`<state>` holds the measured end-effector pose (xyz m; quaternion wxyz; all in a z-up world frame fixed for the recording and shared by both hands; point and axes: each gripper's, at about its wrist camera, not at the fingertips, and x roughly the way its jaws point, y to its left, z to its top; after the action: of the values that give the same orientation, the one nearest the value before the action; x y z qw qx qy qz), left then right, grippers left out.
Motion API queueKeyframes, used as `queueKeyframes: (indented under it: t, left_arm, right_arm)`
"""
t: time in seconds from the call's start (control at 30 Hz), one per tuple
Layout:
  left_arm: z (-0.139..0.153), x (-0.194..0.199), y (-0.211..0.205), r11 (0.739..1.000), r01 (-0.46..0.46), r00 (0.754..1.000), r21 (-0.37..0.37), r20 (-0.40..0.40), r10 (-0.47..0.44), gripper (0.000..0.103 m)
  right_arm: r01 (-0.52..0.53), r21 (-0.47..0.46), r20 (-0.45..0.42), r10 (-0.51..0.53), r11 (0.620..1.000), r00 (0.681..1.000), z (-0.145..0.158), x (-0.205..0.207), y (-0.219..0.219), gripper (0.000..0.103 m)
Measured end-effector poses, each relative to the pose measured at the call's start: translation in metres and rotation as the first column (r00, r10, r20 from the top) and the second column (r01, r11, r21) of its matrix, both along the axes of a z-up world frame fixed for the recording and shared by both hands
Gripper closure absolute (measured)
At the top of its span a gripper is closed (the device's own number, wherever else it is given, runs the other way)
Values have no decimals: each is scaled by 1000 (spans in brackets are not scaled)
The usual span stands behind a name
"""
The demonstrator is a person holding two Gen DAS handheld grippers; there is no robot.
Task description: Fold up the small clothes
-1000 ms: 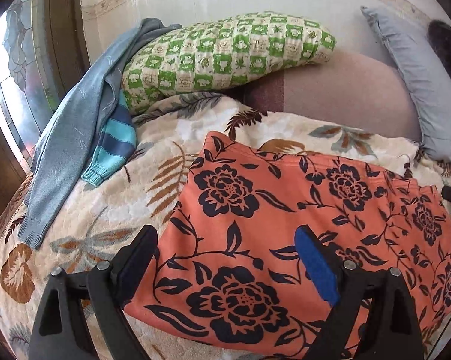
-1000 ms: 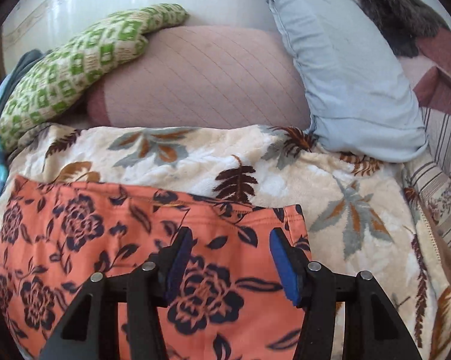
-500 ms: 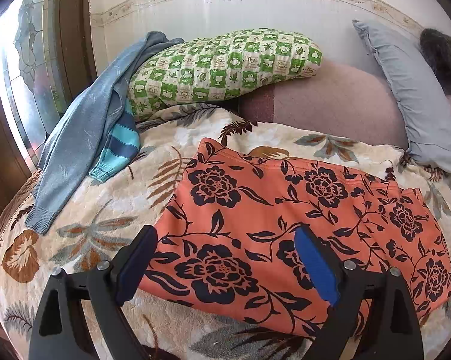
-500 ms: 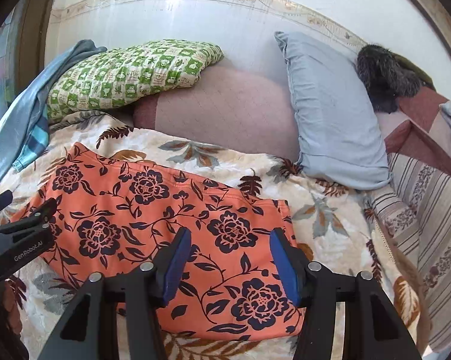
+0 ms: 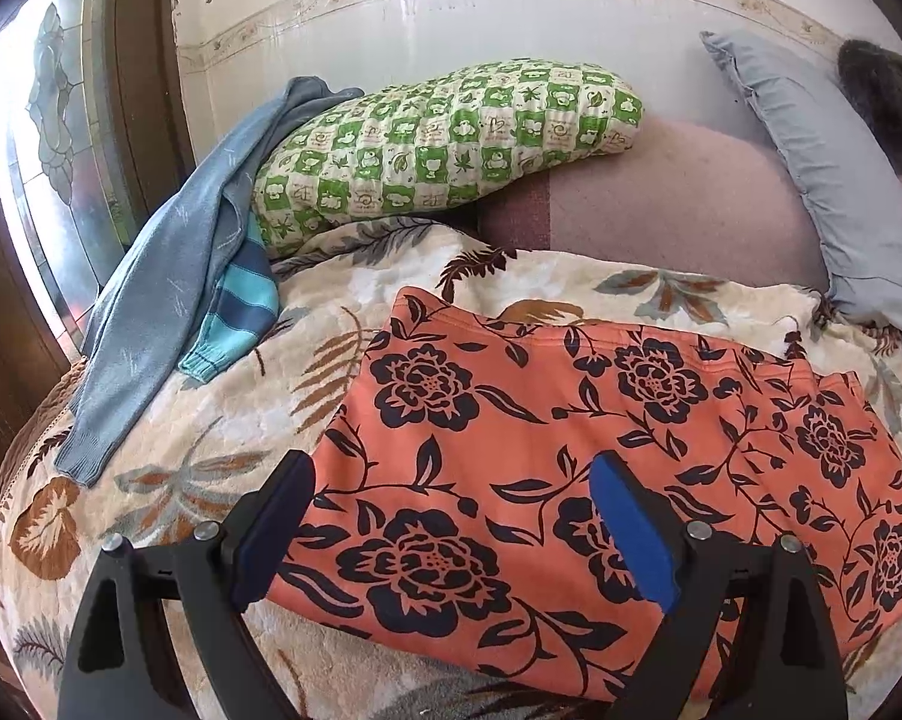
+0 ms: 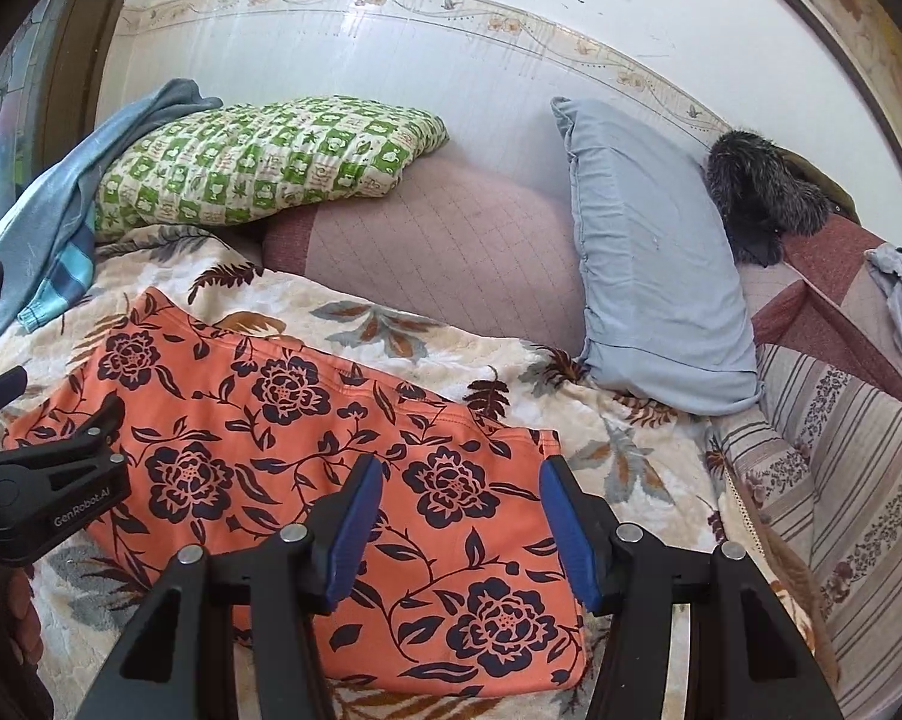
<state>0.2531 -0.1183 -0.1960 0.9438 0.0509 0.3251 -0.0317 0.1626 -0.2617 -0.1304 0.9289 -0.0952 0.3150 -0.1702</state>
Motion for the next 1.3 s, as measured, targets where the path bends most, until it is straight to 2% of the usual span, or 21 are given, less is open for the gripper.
queueKeyframes:
  t: [0.37,1.3]
  left_arm:
    - [-5,12,2,1000,-20,1000,-2,-13,20,10]
    - [-11,12,-4,999,-14,1000,34,-3,14,10]
  right_arm:
    - [-13,-1,-7,13,1000,1000,-5,15,3,45]
    - [-5,-6,-10,4,1000,1000,-10,16,-3,45]
